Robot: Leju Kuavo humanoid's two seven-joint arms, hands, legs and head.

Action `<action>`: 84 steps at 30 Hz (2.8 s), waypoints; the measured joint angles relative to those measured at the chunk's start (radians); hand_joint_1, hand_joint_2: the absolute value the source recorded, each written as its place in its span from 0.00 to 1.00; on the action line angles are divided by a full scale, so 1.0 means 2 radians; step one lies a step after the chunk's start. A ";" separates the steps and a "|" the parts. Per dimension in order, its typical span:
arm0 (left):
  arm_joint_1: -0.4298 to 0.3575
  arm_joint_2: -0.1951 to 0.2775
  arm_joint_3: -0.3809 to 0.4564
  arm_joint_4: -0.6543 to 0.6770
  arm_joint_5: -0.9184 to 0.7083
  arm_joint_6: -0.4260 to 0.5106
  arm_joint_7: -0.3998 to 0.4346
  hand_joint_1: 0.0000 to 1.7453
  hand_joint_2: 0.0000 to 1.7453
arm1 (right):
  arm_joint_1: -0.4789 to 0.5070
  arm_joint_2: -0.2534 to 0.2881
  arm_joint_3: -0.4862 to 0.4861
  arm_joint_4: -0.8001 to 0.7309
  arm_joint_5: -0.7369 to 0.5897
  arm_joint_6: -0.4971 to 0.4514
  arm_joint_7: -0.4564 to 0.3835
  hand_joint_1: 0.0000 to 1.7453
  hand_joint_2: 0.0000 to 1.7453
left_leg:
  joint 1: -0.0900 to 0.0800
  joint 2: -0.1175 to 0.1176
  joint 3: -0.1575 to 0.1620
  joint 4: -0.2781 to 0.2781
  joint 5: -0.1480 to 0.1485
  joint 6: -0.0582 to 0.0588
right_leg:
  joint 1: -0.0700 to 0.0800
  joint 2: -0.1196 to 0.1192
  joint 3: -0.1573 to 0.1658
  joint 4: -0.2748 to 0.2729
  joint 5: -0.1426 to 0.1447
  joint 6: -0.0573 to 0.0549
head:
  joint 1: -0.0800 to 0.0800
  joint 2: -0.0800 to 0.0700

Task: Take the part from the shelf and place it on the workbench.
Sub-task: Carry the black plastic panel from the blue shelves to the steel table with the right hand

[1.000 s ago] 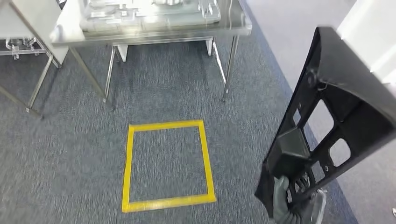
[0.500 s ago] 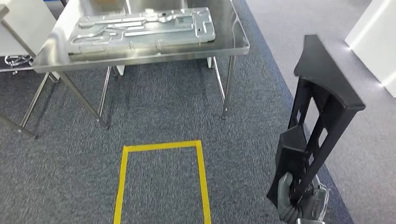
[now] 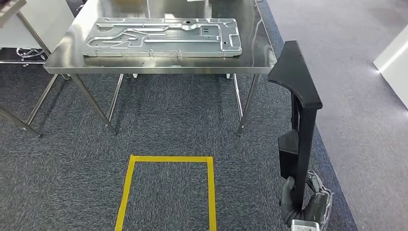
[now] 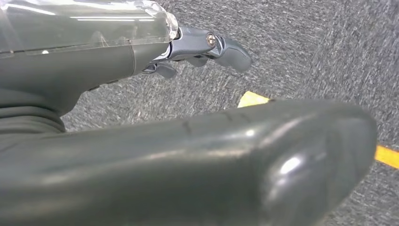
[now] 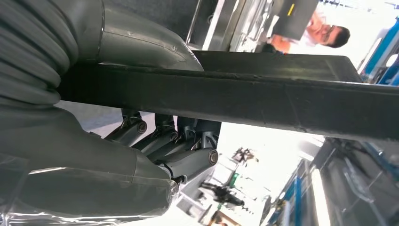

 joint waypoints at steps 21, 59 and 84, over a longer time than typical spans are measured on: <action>-0.001 -0.005 0.011 0.000 -0.009 -0.010 -0.001 0.00 0.00 | -0.015 -0.004 -0.007 0.022 -0.006 0.003 0.023 1.00 1.00 | 0.009 0.007 -0.029 0.064 -0.020 -0.034 | -0.010 0.003 0.019 -0.091 0.065 -0.018 | -0.003 0.000; -0.001 -0.012 0.034 0.005 -0.045 -0.015 0.015 0.00 0.00 | -0.175 -0.095 -0.137 -0.020 -0.090 0.024 0.037 1.00 1.00 | 0.001 0.006 -0.013 0.009 0.002 -0.003 | -0.005 0.011 0.023 -0.002 0.058 -0.003 | -0.001 0.000; -0.002 -0.018 0.046 0.007 -0.051 -0.012 0.017 0.00 0.00 | -0.141 -0.104 -0.182 -0.024 -0.092 0.066 0.030 1.00 1.00 | 0.003 0.006 -0.025 0.024 -0.023 -0.025 | -0.006 0.012 0.025 -0.085 0.066 -0.021 | -0.002 0.000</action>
